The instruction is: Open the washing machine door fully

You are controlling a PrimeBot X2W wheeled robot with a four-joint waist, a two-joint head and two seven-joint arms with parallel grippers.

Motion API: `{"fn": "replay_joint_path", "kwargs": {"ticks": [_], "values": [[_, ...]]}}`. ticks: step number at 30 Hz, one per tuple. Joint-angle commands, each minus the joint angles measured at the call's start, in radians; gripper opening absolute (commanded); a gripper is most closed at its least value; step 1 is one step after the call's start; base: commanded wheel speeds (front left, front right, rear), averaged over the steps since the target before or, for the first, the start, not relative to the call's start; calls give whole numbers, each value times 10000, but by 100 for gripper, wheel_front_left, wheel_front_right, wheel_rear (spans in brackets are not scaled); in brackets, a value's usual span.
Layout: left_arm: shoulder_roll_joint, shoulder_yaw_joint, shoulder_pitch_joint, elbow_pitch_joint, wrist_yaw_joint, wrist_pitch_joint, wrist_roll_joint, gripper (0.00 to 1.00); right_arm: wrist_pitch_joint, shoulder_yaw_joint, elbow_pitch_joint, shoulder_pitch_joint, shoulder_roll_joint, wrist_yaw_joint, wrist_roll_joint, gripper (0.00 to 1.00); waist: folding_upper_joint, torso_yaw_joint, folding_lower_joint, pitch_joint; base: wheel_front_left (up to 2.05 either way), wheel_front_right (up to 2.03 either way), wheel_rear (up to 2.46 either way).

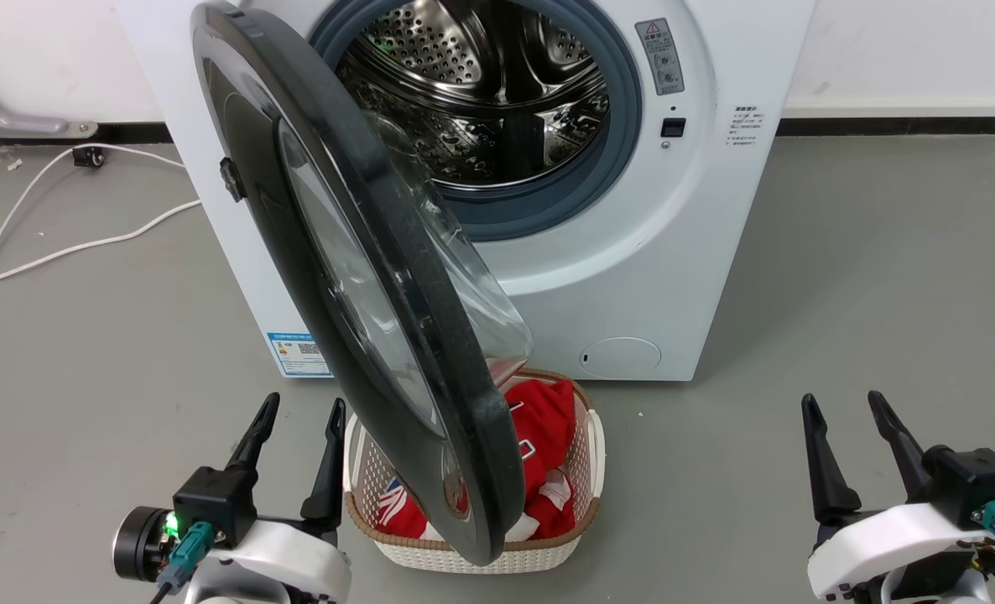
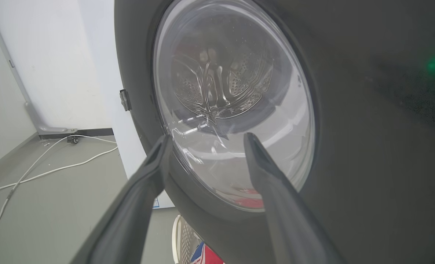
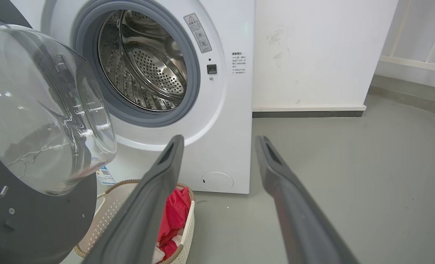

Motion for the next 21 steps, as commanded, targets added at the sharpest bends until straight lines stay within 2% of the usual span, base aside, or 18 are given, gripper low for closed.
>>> {"fn": "replay_joint_path", "kwargs": {"ticks": [1, 4, 5, 6, 7, 8, 14, 21], "values": [[26, -7, 69, -41, 55, 25, -58, 100, -66, -1, 31, 66, 52, -3, -38, 100, 0, -2, 0, 3, 0, 0, 0], [63, -4, 43, -66, 100, 63, -80, 100, -86, 12, 47, 19, 65, -3, -154, 100, 0, -10, 0, 10, 0, 0, 0], [71, -7, 36, -68, 98, 84, -80, 88, -91, 21, 56, 4, 70, -3, -171, 100, 0, -14, 0, 10, 0, 0, 0], [80, -9, 32, -72, 112, 97, -86, 46, -102, 26, 67, -15, 73, -3, -173, 100, 0, -17, 0, 8, 0, 0, 0], [90, -7, 26, -83, 125, 116, -100, 18, -108, 20, 74, -32, 76, -3, -198, 100, 0, -20, 0, 8, 0, 0, 0], [98, -9, 17, -96, 134, 134, -115, 0, -122, 18, 82, -48, 78, -3, -223, 100, 0, -20, 0, 9, 0, 0, 0], [155, 234, -277, -503, 385, 88, -199, 0, -180, 2, 112, -123, 93, -3, -267, 100, 0, -21, 0, 23, 0, 0, 0], [226, 636, -993, -1790, 691, 311, -425, 0, -208, -127, 128, -135, 105, -3, -273, 100, 0, 16, 0, -6, 0, 0, 0]]}}
